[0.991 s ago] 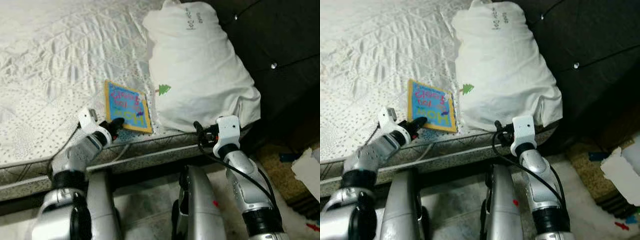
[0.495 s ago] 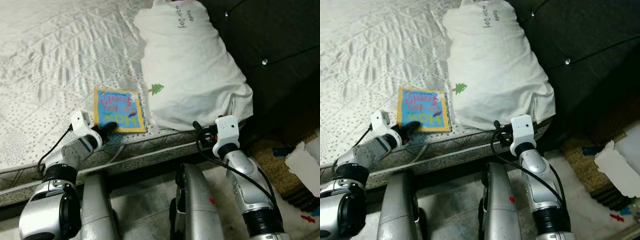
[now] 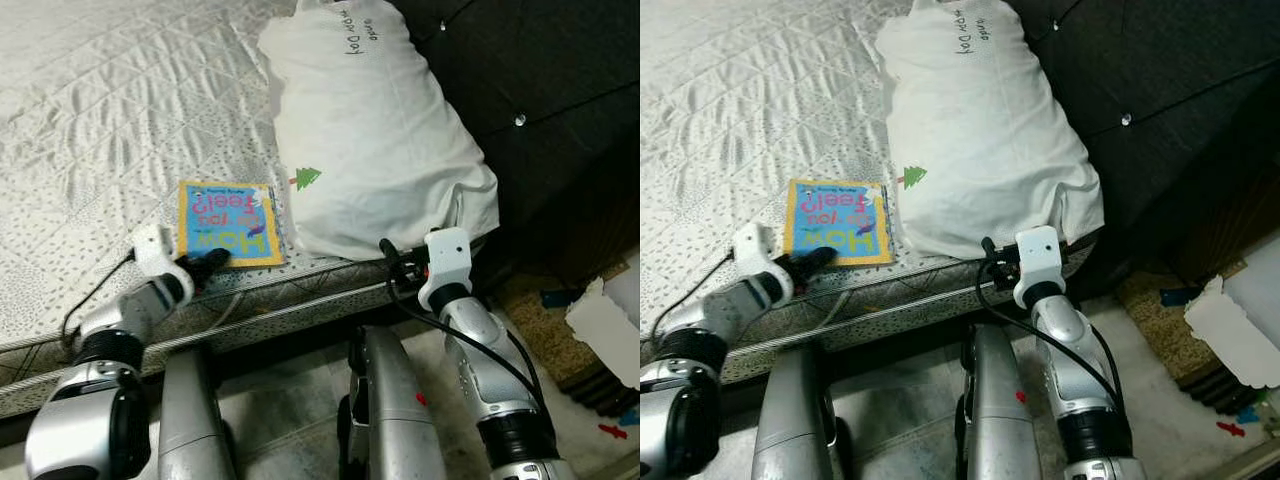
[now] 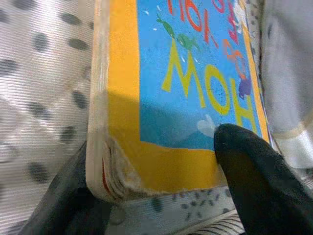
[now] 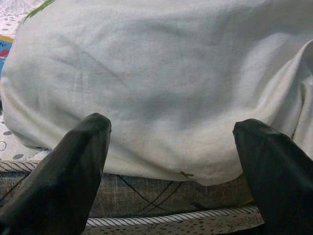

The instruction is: Clean up the room

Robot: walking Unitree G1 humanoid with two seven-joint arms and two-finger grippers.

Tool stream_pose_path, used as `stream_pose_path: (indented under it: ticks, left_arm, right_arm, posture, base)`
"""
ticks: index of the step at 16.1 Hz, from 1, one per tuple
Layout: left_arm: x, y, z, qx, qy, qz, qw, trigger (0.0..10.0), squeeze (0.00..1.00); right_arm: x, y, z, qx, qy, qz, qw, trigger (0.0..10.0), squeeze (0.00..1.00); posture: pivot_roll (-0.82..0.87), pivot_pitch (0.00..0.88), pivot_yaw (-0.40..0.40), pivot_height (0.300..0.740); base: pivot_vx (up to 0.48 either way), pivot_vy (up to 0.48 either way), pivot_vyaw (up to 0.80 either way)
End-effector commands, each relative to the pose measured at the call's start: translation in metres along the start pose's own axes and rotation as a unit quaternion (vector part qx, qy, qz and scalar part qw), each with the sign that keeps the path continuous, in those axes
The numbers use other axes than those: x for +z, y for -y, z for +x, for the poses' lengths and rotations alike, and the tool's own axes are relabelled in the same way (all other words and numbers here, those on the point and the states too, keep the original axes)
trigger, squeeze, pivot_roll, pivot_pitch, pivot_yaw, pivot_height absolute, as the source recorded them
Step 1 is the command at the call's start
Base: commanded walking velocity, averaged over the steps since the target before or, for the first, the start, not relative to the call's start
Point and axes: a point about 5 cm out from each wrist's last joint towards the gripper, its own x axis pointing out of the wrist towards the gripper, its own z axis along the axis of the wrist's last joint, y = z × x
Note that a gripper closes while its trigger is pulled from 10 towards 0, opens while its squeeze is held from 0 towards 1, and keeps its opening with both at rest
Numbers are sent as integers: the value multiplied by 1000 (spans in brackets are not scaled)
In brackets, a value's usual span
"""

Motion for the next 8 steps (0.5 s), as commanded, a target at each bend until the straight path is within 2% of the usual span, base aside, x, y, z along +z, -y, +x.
stream_pose_path:
  ticks: [1, 4, 8]
  left_arm:
    - [-6, -13, -7, 23, -13, 12, 1000, 10000, 1000]
    - [-6, -13, -10, 23, -12, 15, 1000, 10000, 1000]
    - [-5, -26, -22, 64, 12, 22, 998, 10000, 1000]
  right_arm:
    - [-3, -1, 2, 0, -4, 7, 1000, 10000, 0]
    - [-1, -4, 7, 2, 0, 12, 1000, 10000, 0]
    - [3, -6, 17, 3, 9, 16, 1000, 10000, 0]
  posture:
    - [-2, 135, -56, 530]
    - [12, 117, -47, 530]
    - [30, 80, -37, 530]
  base:
    - [0, 0, 0]
    - [0, 0, 0]
    - [0, 0, 0]
